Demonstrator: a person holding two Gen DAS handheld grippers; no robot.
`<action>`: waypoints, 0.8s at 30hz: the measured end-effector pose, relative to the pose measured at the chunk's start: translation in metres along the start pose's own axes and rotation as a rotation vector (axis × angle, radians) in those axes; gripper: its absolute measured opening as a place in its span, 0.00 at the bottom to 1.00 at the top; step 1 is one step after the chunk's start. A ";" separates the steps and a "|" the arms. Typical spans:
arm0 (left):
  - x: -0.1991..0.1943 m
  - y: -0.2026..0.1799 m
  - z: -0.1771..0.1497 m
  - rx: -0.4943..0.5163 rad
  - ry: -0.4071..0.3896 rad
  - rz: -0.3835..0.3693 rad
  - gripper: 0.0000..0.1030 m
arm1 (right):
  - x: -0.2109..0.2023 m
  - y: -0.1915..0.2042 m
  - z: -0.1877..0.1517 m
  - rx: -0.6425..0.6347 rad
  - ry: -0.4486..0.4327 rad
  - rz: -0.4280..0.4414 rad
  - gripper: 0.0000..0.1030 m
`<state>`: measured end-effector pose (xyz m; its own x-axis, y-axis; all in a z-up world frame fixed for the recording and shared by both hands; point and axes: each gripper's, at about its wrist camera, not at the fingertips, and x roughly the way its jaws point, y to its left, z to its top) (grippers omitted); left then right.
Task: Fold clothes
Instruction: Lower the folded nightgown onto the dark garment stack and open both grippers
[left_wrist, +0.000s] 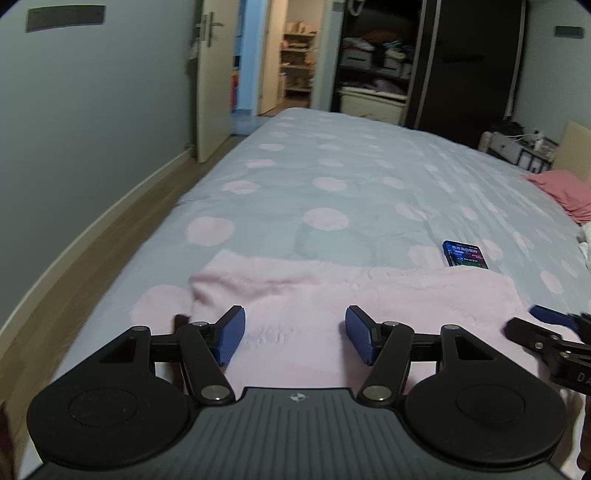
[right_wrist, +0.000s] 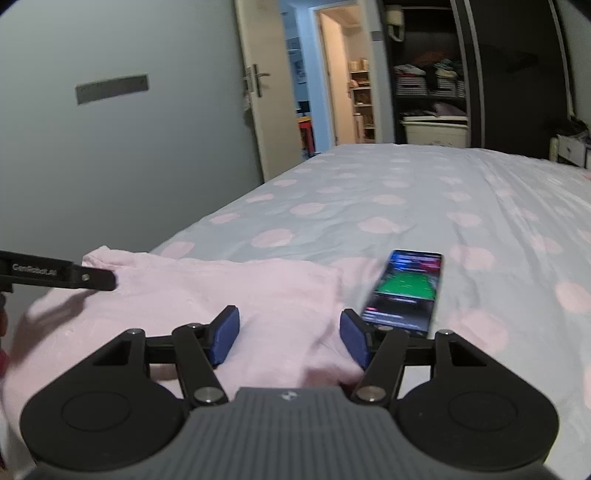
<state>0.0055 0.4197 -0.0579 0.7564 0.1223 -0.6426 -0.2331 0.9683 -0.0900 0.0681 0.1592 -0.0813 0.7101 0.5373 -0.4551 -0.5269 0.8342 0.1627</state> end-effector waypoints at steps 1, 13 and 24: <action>-0.010 -0.002 0.003 -0.004 0.008 0.009 0.57 | -0.011 -0.001 0.001 0.013 -0.008 0.002 0.63; -0.167 -0.037 -0.031 -0.032 0.023 0.100 0.74 | -0.125 0.030 0.002 0.037 0.028 0.060 0.99; -0.195 -0.083 -0.053 -0.040 0.088 0.199 0.74 | -0.175 0.057 -0.008 -0.010 0.104 -0.025 0.99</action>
<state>-0.1555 0.3041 0.0346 0.6373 0.2887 -0.7145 -0.3975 0.9175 0.0161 -0.0902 0.1117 0.0002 0.6707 0.5005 -0.5474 -0.5152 0.8453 0.1415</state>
